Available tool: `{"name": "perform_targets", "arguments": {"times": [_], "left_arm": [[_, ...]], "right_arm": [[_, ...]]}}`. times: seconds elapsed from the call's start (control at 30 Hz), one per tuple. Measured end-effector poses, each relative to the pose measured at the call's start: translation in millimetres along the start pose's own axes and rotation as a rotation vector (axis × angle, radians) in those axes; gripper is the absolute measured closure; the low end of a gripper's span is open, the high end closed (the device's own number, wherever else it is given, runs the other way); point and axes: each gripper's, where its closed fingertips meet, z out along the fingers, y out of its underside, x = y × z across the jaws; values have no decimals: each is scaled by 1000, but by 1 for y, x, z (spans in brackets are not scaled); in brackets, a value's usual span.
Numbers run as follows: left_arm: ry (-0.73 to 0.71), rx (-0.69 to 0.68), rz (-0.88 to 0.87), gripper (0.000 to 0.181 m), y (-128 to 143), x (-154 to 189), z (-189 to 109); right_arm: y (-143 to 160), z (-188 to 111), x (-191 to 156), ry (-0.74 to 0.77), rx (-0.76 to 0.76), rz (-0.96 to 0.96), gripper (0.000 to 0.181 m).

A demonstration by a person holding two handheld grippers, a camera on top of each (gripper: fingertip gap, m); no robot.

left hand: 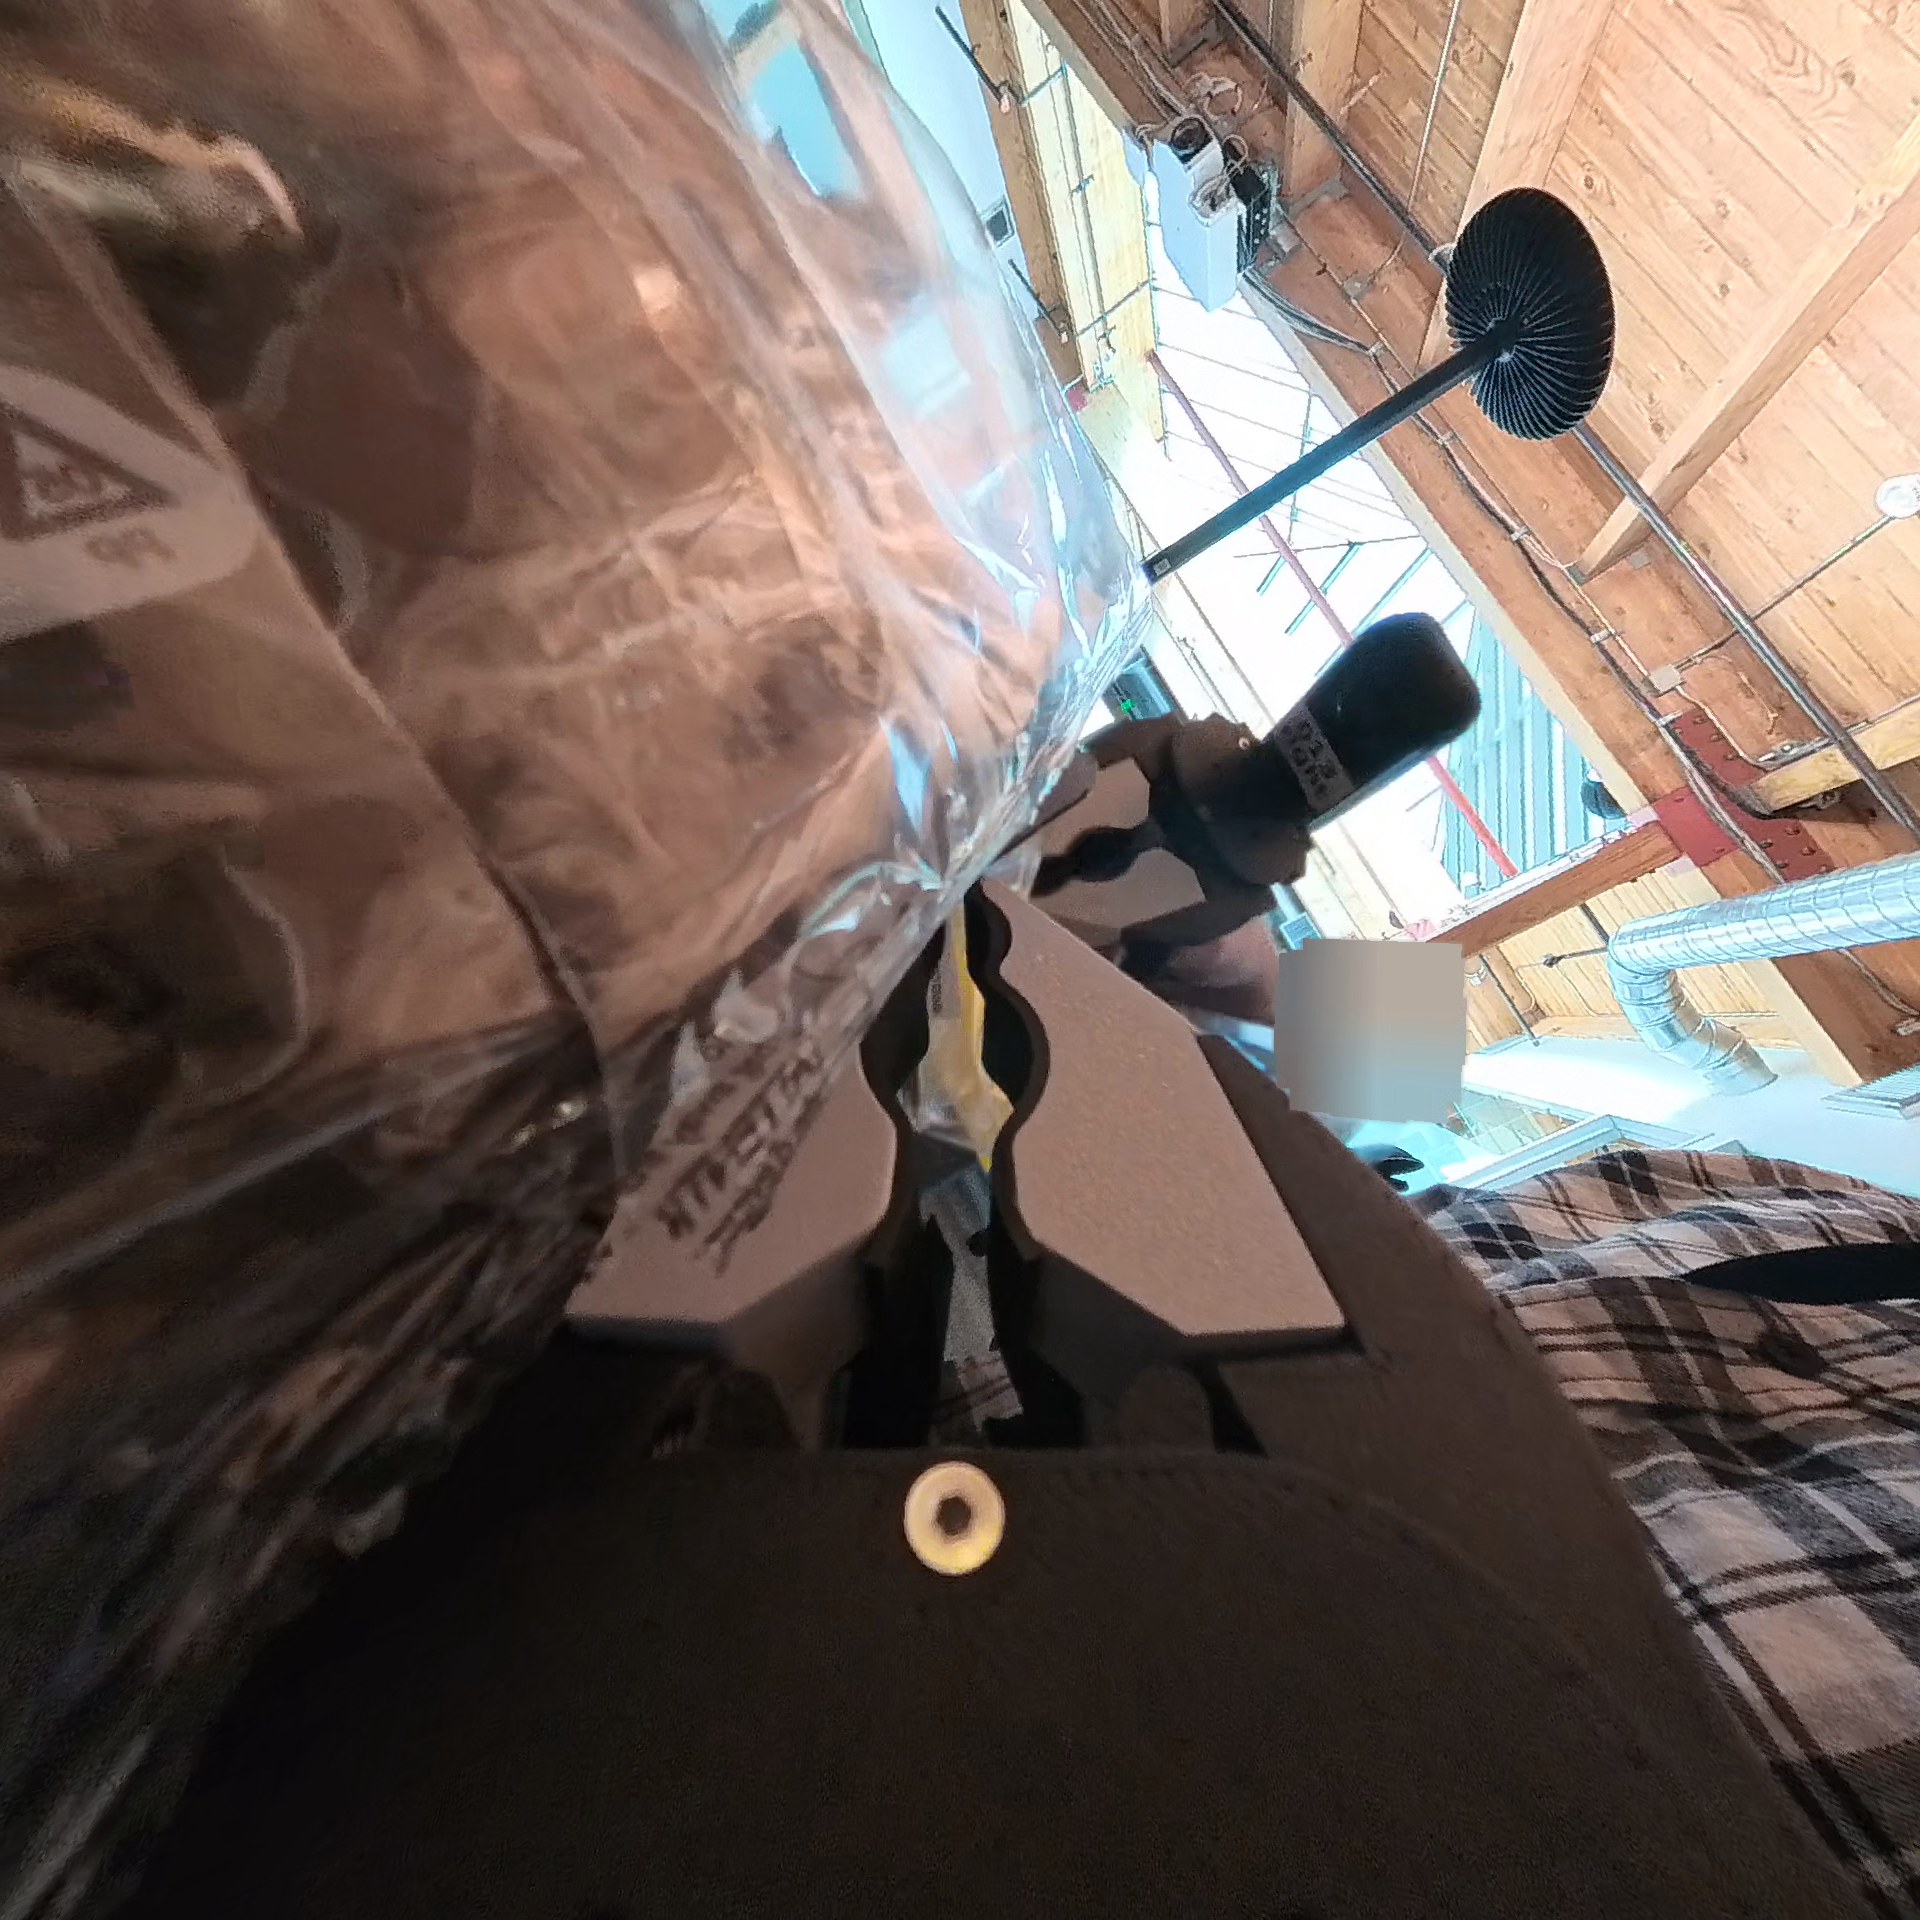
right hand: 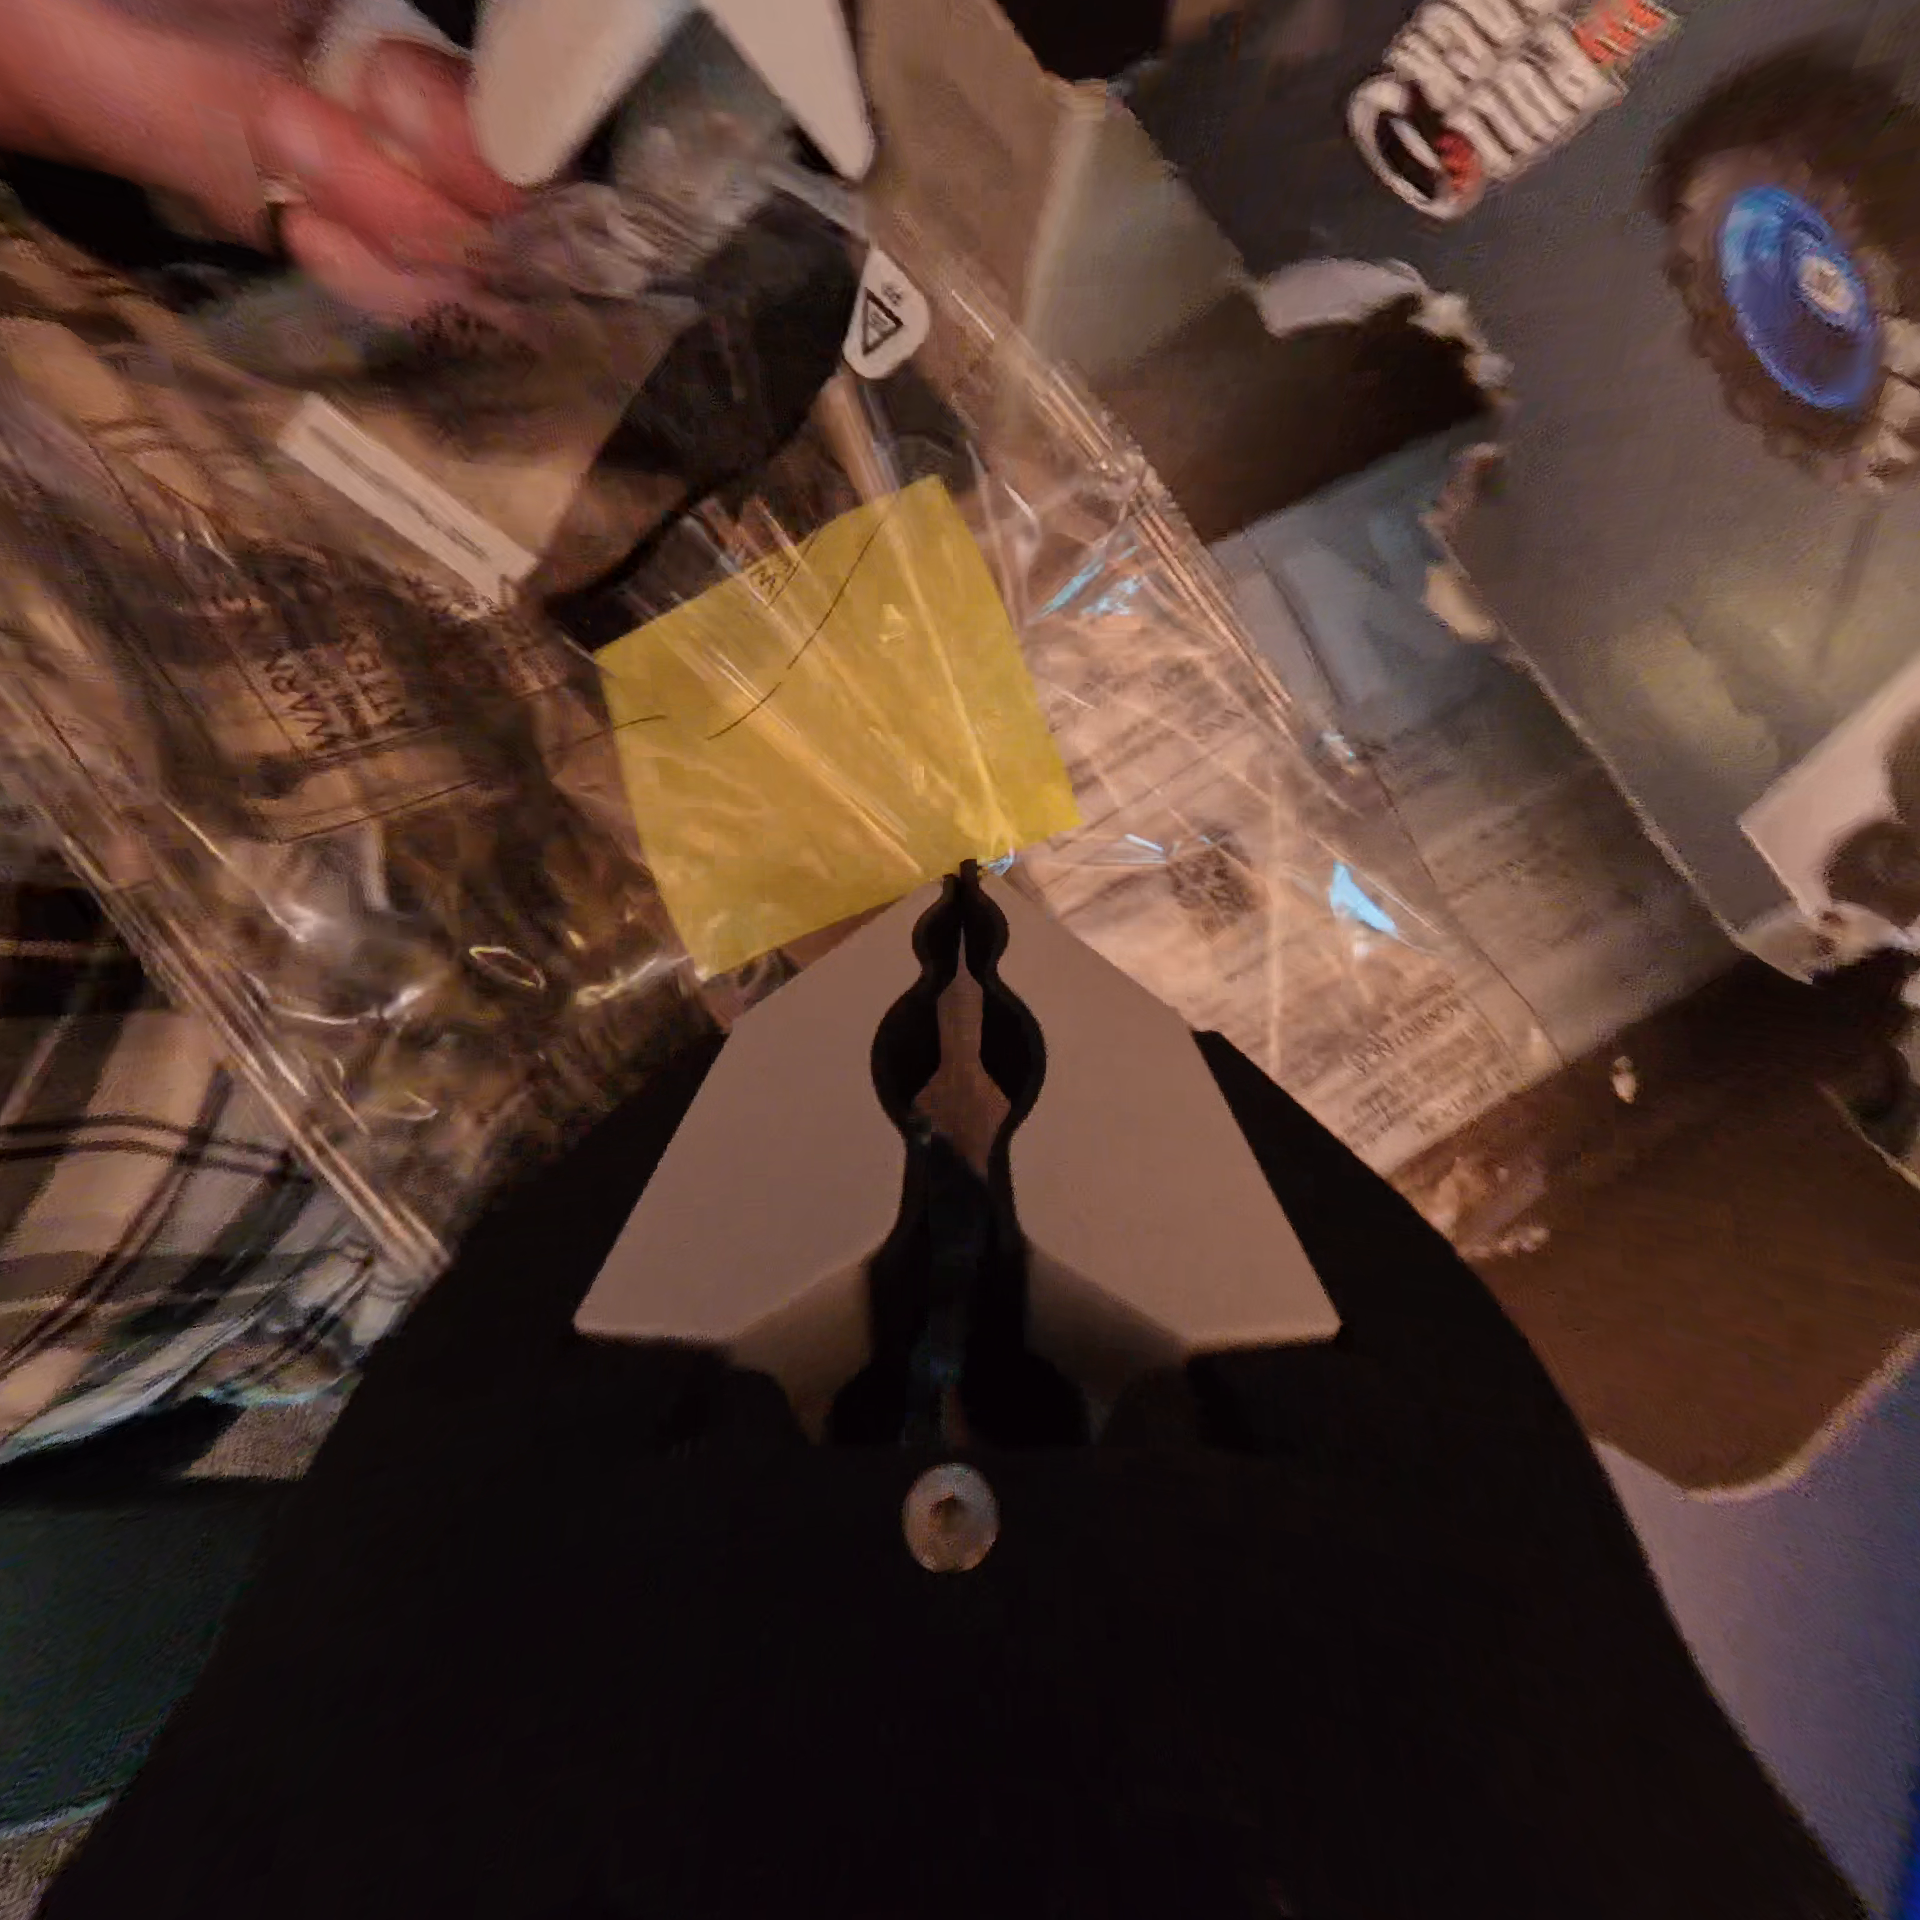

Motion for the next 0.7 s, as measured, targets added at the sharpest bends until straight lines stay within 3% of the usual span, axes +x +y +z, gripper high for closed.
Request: {"name": "perform_targets", "arguments": {"times": [0.3, 0.43, 0.6, 0.7], "left_arm": [[-1, -17, 10, 180, 1, -1, 2], [-7, -13, 13, 180, 1, -1, 2], [-3, -7, 9, 179, 0, -1, 2], [1, -9, 8, 180, 0, -1, 2]], "right_arm": [[4, 11, 69, 271, -69, -43, 181], [7, 14, 112, 469, -171, -108, 181], [-8, 0, 102, 390, -63, -67, 181], [-16, -26, 86, 316, 28, -30, 181]]}}
